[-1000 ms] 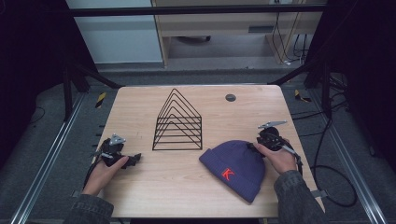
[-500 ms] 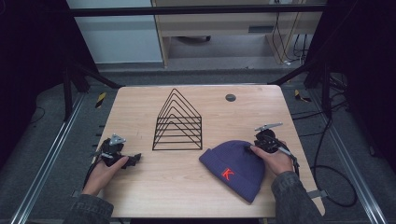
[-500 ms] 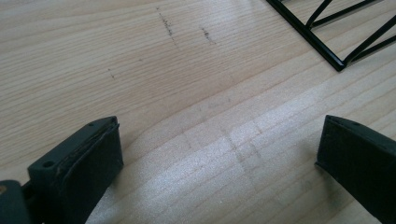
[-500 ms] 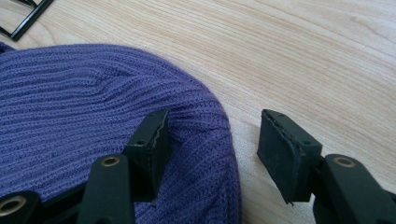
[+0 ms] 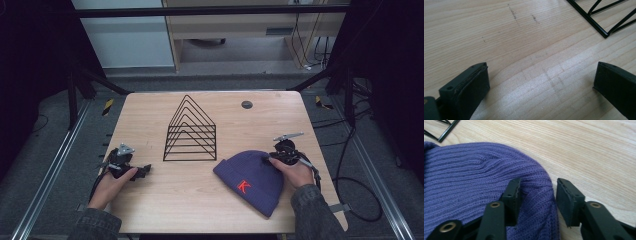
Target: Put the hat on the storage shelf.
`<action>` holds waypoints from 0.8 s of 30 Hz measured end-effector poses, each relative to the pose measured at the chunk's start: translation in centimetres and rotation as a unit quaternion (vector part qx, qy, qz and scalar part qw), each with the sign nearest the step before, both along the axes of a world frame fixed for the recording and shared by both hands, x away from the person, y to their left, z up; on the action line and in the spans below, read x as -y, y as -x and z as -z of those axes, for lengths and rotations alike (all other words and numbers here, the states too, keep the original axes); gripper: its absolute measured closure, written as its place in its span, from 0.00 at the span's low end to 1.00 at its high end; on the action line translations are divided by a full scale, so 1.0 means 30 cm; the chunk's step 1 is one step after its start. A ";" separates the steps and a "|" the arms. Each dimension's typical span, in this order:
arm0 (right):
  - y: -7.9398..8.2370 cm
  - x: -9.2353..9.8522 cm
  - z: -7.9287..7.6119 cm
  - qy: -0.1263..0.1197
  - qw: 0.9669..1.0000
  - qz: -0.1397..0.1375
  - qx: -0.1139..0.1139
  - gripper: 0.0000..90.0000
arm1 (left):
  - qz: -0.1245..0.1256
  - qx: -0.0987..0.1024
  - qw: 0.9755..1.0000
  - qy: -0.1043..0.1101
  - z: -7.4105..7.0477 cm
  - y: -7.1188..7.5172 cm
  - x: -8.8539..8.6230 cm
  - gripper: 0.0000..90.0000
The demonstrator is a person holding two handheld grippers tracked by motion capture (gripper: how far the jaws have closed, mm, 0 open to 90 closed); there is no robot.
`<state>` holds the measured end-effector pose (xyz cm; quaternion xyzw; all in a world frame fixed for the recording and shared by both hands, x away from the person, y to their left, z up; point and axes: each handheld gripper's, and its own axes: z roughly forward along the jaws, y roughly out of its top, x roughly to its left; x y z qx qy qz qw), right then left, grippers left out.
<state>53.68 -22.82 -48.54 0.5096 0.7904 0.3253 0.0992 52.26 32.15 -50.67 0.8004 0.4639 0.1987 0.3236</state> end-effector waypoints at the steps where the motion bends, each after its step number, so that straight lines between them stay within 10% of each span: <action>1: 0.000 0.000 0.000 -0.003 1.000 -0.002 -0.002 0.65 | 0.000 0.000 1.000 0.000 0.000 0.000 0.000 0.00; 15: 0.010 0.021 -0.007 -0.027 1.000 -0.011 -0.001 0.87 | 0.000 0.000 1.000 0.000 0.000 0.000 0.000 0.00; 24: 0.071 0.011 -0.103 -0.029 0.998 -0.034 0.044 0.88 | 0.011 -0.003 1.000 -0.001 -0.002 0.003 -0.002 0.00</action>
